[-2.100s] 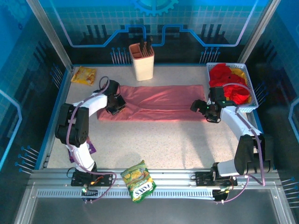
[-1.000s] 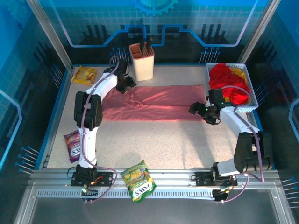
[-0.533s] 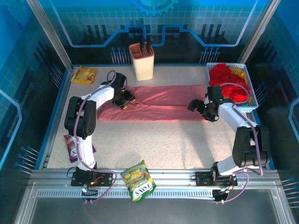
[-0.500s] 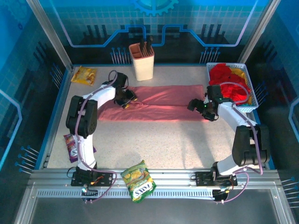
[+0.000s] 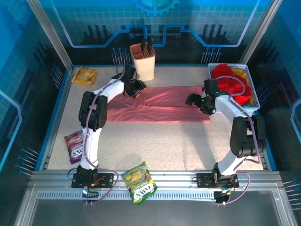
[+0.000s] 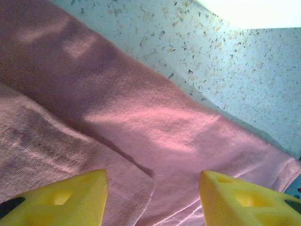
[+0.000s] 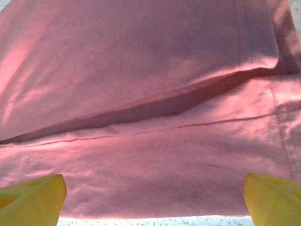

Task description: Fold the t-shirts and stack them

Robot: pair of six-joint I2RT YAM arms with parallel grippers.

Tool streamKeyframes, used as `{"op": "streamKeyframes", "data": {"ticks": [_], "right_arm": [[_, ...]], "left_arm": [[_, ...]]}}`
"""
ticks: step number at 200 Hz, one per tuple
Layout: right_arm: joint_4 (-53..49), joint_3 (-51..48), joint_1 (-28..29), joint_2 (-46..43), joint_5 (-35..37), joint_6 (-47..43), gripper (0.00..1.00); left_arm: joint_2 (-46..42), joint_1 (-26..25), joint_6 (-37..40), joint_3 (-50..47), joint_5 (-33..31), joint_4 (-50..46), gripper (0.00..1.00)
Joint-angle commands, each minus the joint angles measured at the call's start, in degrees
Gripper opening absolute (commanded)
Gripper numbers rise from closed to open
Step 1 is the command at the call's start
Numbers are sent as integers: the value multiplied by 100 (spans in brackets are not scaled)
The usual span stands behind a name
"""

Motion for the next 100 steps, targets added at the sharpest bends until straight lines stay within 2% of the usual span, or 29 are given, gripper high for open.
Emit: {"op": "streamKeyframes", "data": {"ticks": [1,24,38,58,100], "right_arm": [[-109,513,160,449,179,-148,97],[-243,1135,199,1012,442,-264,93],[-347,1578,205,1387,449,-347,77],[-446,2155,207,1919,387,-454,64],[-814,3059,216,2811,432,-458,52]], "left_arm": [[-491,41,337,-154,1,-328,55],[-866,78,863,-462,-579,-894,53],[-1149,111,1103,-813,-863,-1004,53],[-1418,121,1493,-1102,-1182,-1283,53],[-1395,198,1894,-1346,-1612,-1865,54]]}}
